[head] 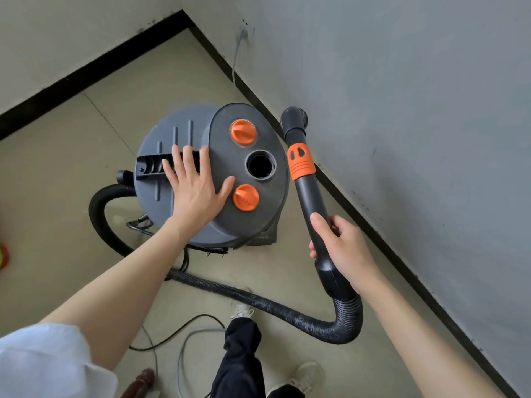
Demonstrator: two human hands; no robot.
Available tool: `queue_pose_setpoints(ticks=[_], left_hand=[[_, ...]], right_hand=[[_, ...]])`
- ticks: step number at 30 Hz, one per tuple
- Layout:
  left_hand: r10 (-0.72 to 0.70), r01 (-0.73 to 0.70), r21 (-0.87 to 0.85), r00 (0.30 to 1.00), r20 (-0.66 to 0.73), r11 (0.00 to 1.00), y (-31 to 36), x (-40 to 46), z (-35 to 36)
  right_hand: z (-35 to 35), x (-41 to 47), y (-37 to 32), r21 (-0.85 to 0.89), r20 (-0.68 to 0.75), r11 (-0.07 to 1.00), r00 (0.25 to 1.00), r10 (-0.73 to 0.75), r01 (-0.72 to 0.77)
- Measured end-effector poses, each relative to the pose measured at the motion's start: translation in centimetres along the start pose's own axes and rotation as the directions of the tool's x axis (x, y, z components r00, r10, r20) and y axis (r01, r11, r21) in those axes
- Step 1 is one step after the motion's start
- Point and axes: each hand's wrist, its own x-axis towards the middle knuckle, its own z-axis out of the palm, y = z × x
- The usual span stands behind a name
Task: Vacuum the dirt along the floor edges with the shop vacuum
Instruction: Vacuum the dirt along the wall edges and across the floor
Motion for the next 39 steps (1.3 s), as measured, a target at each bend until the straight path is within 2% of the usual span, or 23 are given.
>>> queue_pose_setpoints(ticks=[9,20,27,32,39], left_hand=[[0.025,-0.024,-0.04,0.999,0.026,0.999,7.6,-5.3,3.2],[0.214,-0.212,-0.03,0.973,0.089,0.977,16.2,-10.4,6.0],[0.342,-0.34,-0.037,0.931,0.124,0.94,22.9,-14.4,8.1],[0.443,-0.444,-0.03,0.883,0.156,0.896,27.8,-17.7,10.0],[0.496,-0.511,0.013,0.839,0.224,0.859,35.1,-22.6,12.2]], right_hand=[[-3.9,-3.0,3.8,0.045,-0.06,0.999,0.998,0.012,-0.009],[-10.8,-9.2,12.0,0.223,-0.241,0.974,0.965,0.099,-0.044],[-14.6,-12.8,17.9,0.34,-0.336,0.94,0.93,0.148,-0.026],[-17.5,-15.6,22.1,0.337,-0.397,0.941,0.903,0.164,-0.022],[-20.9,-20.2,28.1,0.453,-0.454,0.891,0.854,0.253,-0.023]])
